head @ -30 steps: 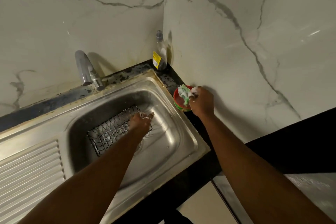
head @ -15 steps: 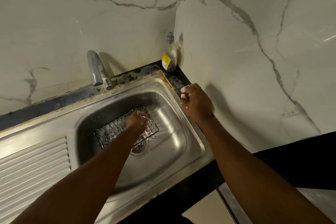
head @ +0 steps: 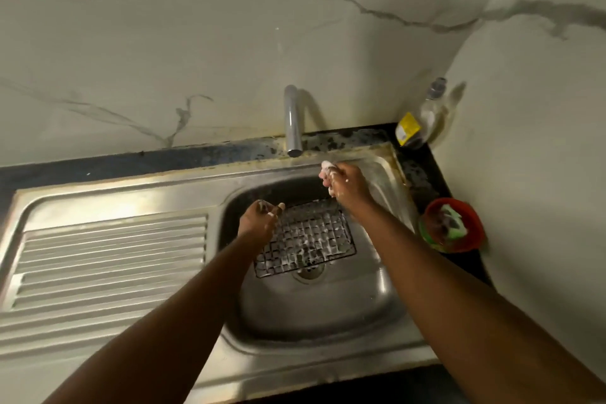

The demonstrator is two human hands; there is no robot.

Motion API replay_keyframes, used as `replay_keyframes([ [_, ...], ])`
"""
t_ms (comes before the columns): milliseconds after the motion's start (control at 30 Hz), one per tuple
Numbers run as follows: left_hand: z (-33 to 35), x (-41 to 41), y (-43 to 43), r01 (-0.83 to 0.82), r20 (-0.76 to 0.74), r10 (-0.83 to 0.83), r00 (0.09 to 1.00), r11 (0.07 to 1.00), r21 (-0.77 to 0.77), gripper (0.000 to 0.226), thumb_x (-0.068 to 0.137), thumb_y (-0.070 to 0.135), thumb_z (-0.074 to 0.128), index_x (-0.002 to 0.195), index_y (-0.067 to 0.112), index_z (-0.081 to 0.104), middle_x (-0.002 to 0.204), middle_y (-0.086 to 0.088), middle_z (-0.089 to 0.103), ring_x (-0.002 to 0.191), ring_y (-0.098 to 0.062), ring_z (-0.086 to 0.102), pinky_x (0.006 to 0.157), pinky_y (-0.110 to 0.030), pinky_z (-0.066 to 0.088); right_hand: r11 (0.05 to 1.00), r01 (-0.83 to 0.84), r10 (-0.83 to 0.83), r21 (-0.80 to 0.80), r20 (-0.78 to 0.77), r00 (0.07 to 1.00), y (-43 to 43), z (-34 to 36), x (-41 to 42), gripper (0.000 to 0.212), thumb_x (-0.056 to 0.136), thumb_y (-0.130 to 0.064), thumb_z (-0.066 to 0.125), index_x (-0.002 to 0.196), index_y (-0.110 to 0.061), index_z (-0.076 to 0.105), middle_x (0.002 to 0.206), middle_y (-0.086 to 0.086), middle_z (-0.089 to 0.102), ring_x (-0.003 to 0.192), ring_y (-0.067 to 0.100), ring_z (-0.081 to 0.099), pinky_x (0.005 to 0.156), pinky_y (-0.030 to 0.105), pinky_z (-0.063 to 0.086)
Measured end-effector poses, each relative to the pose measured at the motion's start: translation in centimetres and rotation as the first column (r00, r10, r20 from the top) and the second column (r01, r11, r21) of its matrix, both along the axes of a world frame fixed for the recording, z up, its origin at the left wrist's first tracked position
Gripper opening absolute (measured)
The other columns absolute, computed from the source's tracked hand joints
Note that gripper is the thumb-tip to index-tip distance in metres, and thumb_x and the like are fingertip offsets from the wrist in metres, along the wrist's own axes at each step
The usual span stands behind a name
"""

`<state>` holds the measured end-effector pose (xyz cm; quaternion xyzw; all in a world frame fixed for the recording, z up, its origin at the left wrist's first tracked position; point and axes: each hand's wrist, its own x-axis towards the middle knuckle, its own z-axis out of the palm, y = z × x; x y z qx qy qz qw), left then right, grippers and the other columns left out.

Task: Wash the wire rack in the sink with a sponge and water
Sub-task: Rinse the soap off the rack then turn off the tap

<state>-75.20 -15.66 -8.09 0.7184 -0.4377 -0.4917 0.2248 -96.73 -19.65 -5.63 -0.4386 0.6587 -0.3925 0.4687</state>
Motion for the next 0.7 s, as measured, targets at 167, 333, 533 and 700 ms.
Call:
replay_keyframes([
  [167,-2.4,2.9,0.9,0.002,0.025,-0.003,1.0,0.999,0.038,0.027,0.098,0.044,0.071,0.097,0.017,0.067,0.082,-0.004,0.067,0.068,-0.013,0.06,0.052,-0.021,0.048,0.955,-0.144,0.09,0.259,0.211,0.973,-4.1,2.0,3.6,0.049,0.105,-0.054,0.04,0.074,-0.021,0.057,0.06,-0.005,0.05,0.044,0.009,0.036,0.042,0.022,0.021],
  [333,-3.8,4.0,0.6,0.015,-0.008,-0.014,1.0,0.998,0.064,0.028,0.098,0.044,0.069,0.097,0.017,0.067,0.083,-0.007,0.068,0.07,-0.016,0.062,0.058,-0.025,0.053,0.908,-0.187,-0.012,0.376,0.469,0.883,-6.8,1.1,5.3,0.041,0.11,-0.042,0.033,0.084,-0.017,0.051,0.064,-0.003,0.038,0.039,0.006,0.029,0.036,0.021,0.018],
  [533,-4.4,4.0,0.5,0.009,-0.078,-0.003,0.997,0.997,0.082,0.027,0.099,0.044,0.068,0.102,0.017,0.067,0.091,-0.011,0.07,0.074,-0.018,0.063,0.06,-0.027,0.054,0.896,-0.085,-0.234,0.437,0.624,0.746,-7.0,0.8,5.8,0.038,0.108,-0.046,0.04,0.091,-0.017,0.057,0.051,-0.003,0.049,0.037,0.008,0.036,0.047,0.023,0.024],
  [700,-4.9,4.0,1.0,0.005,-0.096,0.005,0.995,0.994,0.105,0.027,0.099,0.045,0.068,0.105,0.019,0.066,0.103,-0.015,0.073,0.084,-0.022,0.067,0.072,-0.034,0.059,0.879,-0.052,-0.248,0.473,0.549,0.798,-7.7,0.4,5.6,0.03,0.107,-0.039,0.049,0.09,-0.017,0.058,0.067,0.001,0.052,0.034,0.008,0.043,0.039,0.021,0.033],
])
